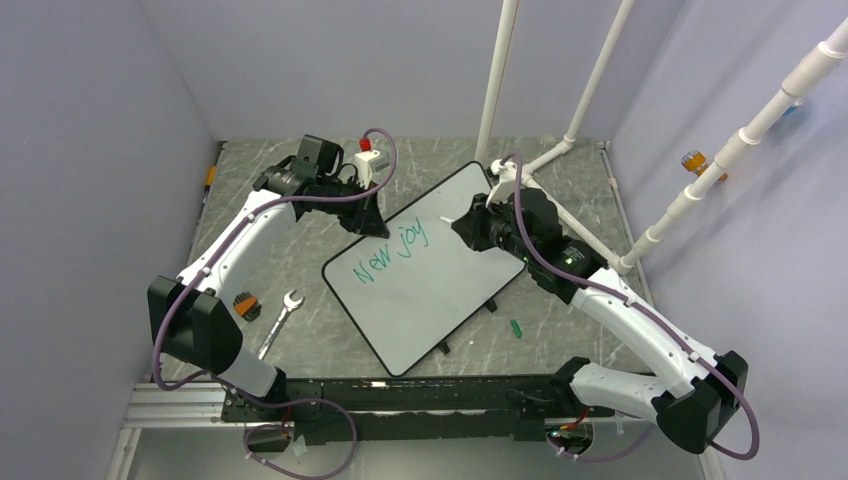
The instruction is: Write a sentence on the whiteboard
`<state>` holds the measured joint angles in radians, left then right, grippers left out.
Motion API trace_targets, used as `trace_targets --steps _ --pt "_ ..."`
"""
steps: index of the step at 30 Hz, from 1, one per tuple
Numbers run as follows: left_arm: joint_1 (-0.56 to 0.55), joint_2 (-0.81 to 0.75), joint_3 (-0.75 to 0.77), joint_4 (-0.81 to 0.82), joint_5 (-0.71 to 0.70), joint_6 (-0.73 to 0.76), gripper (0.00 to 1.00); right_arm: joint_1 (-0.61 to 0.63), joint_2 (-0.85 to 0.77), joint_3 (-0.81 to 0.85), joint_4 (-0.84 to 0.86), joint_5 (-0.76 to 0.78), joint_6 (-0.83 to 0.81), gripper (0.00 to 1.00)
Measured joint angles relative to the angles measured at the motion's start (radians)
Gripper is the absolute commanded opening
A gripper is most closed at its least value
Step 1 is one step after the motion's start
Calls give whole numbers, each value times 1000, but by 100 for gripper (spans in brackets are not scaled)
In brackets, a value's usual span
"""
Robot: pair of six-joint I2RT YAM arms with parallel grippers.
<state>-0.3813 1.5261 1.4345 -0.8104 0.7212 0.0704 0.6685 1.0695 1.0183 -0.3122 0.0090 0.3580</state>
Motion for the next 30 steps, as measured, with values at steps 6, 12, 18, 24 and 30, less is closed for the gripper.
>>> trace_targets --steps 6,12,18,24,30 --pt "-2 0 0 2 0 0 0 -16 28 0 24 -45 0 0" --pt "-2 0 0 3 0 0 0 -26 51 0 45 -73 2 0" --pt "-3 0 0 5 0 0 0 -33 74 0 65 -97 4 0" --pt "-3 0 0 5 0 0 0 -36 96 1 77 -103 5 0" --pt "-3 0 0 5 0 0 0 -45 121 10 90 -110 5 0"
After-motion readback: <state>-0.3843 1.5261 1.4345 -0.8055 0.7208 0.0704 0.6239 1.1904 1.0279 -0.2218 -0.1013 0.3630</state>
